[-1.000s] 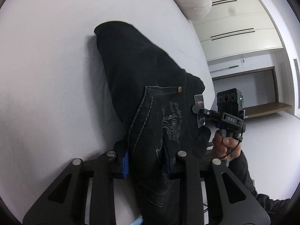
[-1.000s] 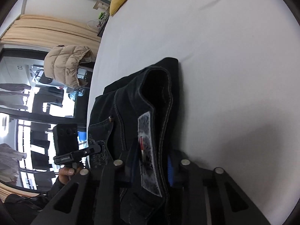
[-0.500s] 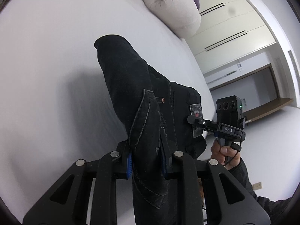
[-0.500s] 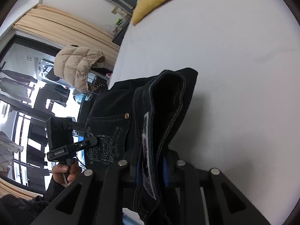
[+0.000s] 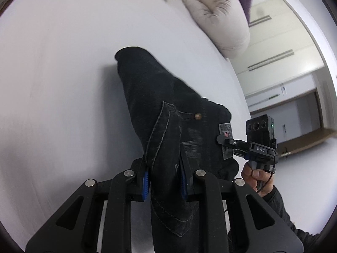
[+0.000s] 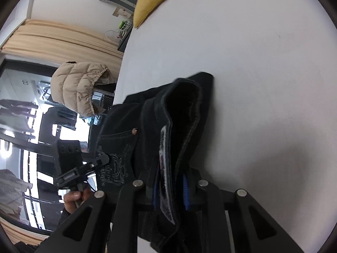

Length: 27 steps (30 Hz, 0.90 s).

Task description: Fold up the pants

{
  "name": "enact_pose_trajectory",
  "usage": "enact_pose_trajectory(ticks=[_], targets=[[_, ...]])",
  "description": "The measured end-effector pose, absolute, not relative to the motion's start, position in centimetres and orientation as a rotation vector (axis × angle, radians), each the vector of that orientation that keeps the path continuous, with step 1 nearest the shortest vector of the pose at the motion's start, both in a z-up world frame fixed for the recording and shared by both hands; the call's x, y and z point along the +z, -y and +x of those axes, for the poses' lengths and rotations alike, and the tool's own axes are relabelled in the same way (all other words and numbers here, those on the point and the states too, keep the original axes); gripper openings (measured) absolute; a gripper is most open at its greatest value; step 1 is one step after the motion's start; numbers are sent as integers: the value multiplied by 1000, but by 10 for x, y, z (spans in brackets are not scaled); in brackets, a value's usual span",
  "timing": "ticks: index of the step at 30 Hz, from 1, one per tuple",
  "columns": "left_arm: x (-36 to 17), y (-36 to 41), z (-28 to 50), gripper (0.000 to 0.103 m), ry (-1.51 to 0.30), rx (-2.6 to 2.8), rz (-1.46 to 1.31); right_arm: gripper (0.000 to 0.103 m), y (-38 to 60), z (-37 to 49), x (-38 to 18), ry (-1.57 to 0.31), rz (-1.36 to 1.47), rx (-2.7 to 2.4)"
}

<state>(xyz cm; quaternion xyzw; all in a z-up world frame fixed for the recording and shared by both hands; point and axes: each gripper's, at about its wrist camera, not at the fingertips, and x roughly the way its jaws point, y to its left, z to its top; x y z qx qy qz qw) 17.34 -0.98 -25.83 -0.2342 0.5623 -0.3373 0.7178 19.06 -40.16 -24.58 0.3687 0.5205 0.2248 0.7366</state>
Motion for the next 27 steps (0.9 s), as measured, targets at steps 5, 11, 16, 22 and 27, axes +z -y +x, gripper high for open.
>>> enact_pose_trajectory(ticks=[5,11,16,22,27], targets=[[-275,6,158,23,-1239,-739,-527,27,404,186,-261,-1146,825,508],[-272,19,146,43,-1183,-671,-412,43,405,179,-261,-1102,868,507],[-224,25,122,75,-995,-494,-201,68,399,156,-224,-1053,709,410],[-137,33,48,103,-692,-293,57,89,374,106,-154,-904,490,327],[-74,54,-25,103,-493,-105,188,102,337,49,-88,-731,266,244]])
